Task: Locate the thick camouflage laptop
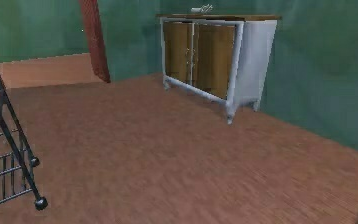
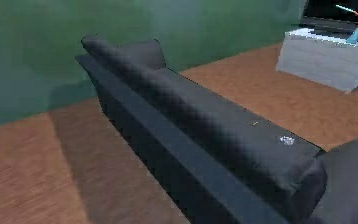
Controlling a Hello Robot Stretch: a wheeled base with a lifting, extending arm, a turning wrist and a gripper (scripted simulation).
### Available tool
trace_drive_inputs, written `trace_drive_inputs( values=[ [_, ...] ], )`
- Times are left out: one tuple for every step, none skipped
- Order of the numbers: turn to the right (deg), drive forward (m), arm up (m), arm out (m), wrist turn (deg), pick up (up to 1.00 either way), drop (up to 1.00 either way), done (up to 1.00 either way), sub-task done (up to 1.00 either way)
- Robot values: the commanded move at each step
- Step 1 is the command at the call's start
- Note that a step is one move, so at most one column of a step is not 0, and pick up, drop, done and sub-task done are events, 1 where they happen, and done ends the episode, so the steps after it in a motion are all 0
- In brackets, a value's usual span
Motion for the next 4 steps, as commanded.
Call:
trace_drive_inputs(
  values=[
    [-36.0,0.0,0.0,0.0,0.0,0.0,0.0,0.0,0.0],
    [0.0,0.05,0.0,0.0,0.0,0.0,0.0,0.0,0.0],
    [-45.0,0.0,0.0,0.0,0.0,0.0,0.0,0.0,0.0],
    [-42.0,0.0,0.0,0.0,0.0,0.0,0.0,0.0,0.0]
  ],
)
